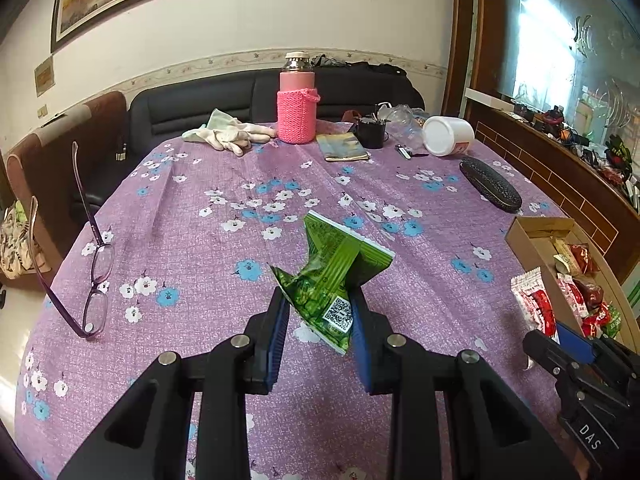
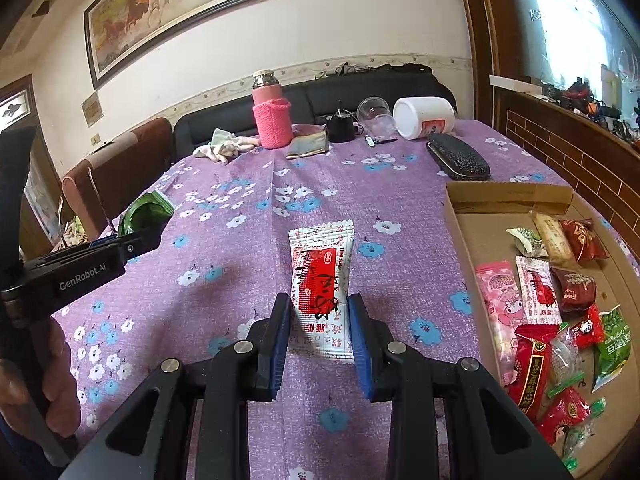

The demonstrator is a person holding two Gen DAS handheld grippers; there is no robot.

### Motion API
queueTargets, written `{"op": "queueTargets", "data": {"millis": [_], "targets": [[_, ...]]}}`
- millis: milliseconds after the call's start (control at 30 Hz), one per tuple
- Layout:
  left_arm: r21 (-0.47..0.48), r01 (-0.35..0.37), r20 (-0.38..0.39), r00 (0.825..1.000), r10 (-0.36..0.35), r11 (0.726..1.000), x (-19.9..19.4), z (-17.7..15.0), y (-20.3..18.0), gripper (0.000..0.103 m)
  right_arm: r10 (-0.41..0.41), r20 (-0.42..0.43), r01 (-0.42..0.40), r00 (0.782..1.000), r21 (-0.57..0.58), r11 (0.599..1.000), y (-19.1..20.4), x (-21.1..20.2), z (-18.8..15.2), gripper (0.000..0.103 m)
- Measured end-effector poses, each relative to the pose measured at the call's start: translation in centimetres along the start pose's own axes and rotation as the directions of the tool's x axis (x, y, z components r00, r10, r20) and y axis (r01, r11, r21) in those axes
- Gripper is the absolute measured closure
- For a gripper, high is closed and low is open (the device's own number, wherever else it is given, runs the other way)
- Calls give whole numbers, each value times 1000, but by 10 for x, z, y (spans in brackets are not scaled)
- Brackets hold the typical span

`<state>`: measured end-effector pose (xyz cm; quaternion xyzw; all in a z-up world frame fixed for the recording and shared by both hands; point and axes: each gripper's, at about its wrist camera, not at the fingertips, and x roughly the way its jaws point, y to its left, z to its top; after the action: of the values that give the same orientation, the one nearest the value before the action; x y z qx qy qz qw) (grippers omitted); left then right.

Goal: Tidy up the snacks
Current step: 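Lift both held snacks and carry them toward the cardboard box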

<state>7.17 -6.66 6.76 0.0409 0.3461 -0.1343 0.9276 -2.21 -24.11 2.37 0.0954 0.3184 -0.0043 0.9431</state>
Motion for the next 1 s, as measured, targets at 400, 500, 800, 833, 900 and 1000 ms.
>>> {"op": "queueTargets", "data": {"millis": [400,500,800,833,900,1000], "targets": [[9,18,-30,999,-18,1000,6,-4,-5,74,48,36,-49,998,19,999,-3,-21,1,72],[17,22,-34,999,-21,1000,7,-3,-6,74,72,45,-73,996,17,997,-5,-35,0,72],[18,38,-35,999,-37,999,-3,0,-14,74,99,69,-101,993,27,995,-23,-73,-11,72],[16,45,-39,998,-44,999,-4,0,-16,74,100,73,-103,992,34,994,-26,-76,-11,72],[23,46,-39,998,-45,999,-7,1,-20,74,94,87,-98,992,41,994,-31,-82,-12,72],[53,40,-34,999,-38,998,-14,3,-32,74,95,91,-101,991,60,993,-41,-87,-14,72]]}}
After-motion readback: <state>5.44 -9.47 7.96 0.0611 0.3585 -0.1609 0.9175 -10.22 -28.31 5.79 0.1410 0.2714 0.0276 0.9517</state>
